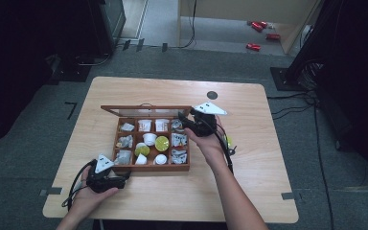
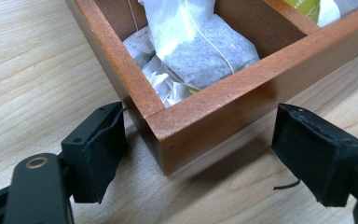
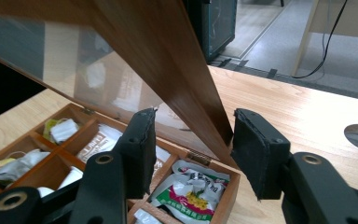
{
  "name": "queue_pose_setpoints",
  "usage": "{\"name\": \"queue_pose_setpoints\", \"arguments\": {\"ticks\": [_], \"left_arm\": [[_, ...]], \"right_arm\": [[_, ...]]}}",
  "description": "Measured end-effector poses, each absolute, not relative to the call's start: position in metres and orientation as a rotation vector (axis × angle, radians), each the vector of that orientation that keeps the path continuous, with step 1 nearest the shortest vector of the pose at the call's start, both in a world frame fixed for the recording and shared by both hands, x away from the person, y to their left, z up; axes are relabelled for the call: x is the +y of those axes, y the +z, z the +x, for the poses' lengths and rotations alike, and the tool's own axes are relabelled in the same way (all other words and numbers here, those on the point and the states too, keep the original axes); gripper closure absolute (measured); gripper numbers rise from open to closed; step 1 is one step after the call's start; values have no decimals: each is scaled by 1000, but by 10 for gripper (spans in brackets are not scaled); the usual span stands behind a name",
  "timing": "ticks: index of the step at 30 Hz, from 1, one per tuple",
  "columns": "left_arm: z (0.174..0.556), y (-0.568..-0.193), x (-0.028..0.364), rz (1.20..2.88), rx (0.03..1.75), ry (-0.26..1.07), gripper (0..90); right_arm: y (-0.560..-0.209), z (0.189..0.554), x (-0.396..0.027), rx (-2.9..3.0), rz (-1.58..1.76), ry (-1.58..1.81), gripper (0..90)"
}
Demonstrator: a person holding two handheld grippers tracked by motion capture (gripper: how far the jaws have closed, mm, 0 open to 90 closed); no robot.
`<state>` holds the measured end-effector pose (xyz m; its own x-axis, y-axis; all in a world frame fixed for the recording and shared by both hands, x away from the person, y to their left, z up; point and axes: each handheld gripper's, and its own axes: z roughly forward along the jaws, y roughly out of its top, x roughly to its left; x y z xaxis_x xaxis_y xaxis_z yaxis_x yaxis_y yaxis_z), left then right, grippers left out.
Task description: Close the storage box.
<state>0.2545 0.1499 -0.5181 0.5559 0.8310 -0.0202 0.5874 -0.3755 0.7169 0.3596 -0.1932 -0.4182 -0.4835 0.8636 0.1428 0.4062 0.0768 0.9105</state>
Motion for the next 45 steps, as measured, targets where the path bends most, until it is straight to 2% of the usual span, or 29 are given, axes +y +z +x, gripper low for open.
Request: {"name": "queue_pose_setpoints", "arguments": {"ticks": [14, 35, 45], "left_arm": [[252, -518, 148, 2123, 1134, 486, 173], [239, -518, 157, 2111, 1163, 499, 170], [235, -518, 160, 2108, 1166, 504, 170]], "right_arm": [[-408, 332, -195, 1960, 1252, 1409, 464], [-416, 298, -197, 2032, 1262, 1405, 403], [-434, 286, -197, 2067, 1298, 1393, 320]]}}
